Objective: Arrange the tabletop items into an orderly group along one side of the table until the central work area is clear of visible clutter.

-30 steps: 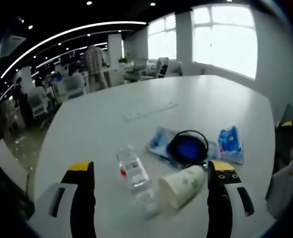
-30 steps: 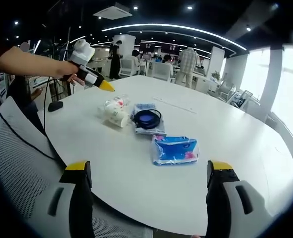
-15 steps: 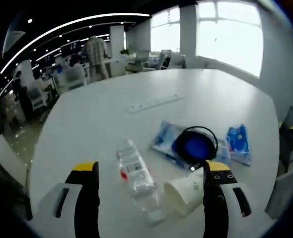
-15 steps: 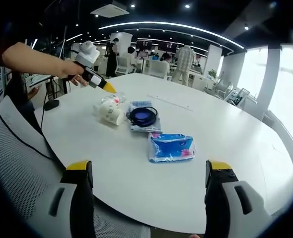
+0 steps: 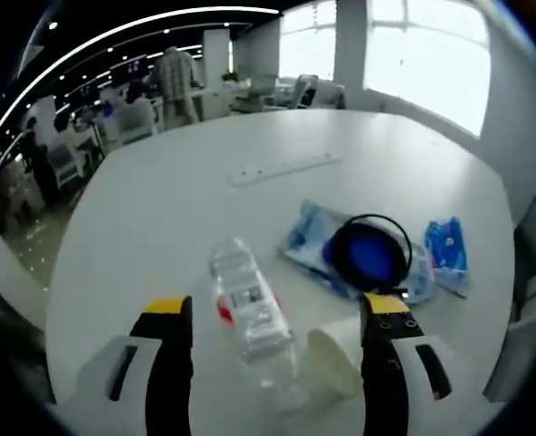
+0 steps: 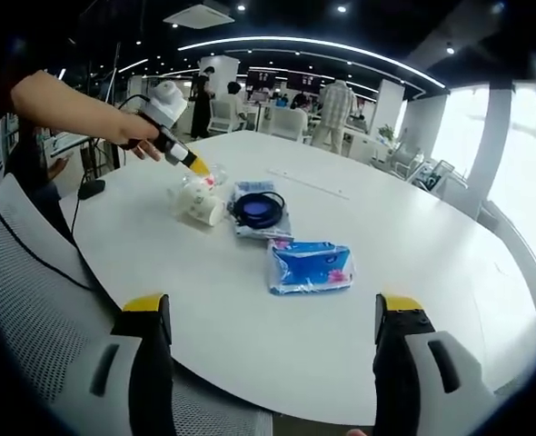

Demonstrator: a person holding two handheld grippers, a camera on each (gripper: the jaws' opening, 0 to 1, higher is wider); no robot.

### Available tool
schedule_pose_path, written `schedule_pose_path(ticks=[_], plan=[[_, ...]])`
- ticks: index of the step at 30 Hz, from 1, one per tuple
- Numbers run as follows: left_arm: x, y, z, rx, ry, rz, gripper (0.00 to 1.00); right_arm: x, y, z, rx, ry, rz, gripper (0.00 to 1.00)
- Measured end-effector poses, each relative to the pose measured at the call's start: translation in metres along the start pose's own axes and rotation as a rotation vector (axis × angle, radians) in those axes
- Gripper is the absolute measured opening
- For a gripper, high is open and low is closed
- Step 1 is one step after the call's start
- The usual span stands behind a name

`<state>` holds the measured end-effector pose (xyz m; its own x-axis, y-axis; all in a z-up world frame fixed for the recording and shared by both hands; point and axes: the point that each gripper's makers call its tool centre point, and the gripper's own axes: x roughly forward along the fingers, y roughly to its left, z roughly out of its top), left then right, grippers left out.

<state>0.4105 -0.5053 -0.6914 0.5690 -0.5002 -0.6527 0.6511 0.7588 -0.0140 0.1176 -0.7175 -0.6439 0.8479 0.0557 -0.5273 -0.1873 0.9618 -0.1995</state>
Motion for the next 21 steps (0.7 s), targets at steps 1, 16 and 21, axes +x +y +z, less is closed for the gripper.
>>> schedule_pose_path(ticks=[1,16,21], plan=[[0.001,0.0,-0.001,0.0,0.002,0.0,0.71,0.0,0.0,0.0,0.0,0.001,0.0,0.93],[0.028,0.01,-0.02,-0.011,0.112,0.006,0.59,0.0,-0.004,-0.002,0.003,0.012,-0.021,0.91],[0.034,0.018,-0.025,-0.057,0.145,0.011,0.58,0.0,-0.005,-0.003,0.006,0.016,-0.025,0.91]])
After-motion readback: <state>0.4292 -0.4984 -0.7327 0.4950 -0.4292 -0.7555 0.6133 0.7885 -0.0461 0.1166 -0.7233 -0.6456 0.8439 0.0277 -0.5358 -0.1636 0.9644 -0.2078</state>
